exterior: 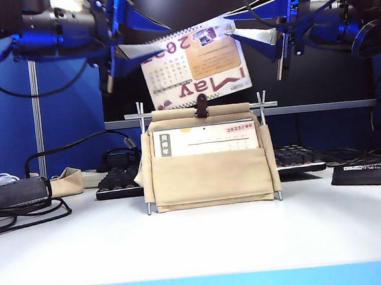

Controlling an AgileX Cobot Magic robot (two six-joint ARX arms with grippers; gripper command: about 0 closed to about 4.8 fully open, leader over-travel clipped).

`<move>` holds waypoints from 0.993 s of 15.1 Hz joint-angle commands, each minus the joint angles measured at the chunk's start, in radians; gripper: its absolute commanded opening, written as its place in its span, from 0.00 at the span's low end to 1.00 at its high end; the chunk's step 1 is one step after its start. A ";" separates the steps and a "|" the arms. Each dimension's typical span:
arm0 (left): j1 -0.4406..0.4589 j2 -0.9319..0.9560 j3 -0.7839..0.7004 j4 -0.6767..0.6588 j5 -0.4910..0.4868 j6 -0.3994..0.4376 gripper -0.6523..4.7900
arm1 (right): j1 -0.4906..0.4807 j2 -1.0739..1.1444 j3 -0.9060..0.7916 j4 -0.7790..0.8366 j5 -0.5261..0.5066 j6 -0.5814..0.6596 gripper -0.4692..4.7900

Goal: Turn one page of the calendar.

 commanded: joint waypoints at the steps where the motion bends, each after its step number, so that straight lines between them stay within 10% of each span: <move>1: 0.011 -0.001 0.034 -0.046 -0.007 0.042 0.41 | 0.000 -0.003 0.004 0.005 0.009 -0.014 0.31; 5: 0.011 0.001 0.046 -0.093 -0.020 0.101 0.41 | -0.007 0.002 0.026 -0.226 0.076 -0.193 0.31; 15: 0.010 0.112 0.237 -0.174 0.095 0.123 0.40 | -0.040 0.015 0.137 -0.277 -0.054 -0.191 0.31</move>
